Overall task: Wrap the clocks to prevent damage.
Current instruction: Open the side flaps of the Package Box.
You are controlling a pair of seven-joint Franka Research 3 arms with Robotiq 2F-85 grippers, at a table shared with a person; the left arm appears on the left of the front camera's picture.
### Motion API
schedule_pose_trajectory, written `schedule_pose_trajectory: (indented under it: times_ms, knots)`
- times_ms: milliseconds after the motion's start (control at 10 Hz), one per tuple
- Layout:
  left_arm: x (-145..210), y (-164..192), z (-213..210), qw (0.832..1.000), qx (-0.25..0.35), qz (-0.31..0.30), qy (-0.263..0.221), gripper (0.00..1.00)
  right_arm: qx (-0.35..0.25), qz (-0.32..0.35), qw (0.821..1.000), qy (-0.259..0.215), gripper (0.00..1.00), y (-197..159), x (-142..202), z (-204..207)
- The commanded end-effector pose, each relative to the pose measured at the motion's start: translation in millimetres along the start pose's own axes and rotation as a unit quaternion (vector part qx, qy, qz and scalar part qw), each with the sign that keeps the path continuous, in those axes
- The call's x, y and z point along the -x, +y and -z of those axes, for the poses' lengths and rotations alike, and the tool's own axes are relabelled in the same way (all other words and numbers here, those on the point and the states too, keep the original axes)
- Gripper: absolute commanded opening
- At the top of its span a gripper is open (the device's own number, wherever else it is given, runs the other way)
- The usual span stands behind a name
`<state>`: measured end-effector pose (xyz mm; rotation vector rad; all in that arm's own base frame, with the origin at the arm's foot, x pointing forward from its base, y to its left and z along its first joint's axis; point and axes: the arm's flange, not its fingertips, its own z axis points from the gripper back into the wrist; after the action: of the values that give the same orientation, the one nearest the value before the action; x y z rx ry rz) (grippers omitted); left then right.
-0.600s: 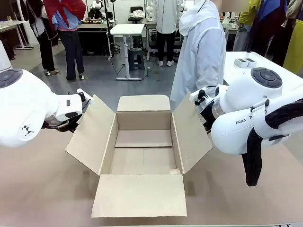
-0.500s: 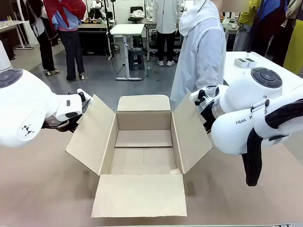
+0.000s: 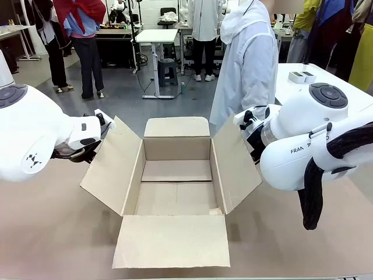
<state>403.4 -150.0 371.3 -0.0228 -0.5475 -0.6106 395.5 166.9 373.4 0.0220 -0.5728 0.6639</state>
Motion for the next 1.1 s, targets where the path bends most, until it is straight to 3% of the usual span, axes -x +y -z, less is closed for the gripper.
schedule_pose_trajectory:
  times_ms: [0,900,1000]
  knots:
    - [0.0,0.0,0.0,1.0,0.0,0.0,0.0,1.0,0.0,0.0,1.0,0.0,1.0,0.0,0.0,0.0]
    - [0.0,0.0,0.0,1.0,0.0,0.0,0.0,1.0,0.0,0.0,1.0,0.0,1.0,0.0,0.0,0.0]
    - [-7.6,18.3,-10.3,1.0,0.015,0.004,0.017,1.0,0.009,0.005,1.0,0.001,1.0,-7.0,-17.1,-0.9]
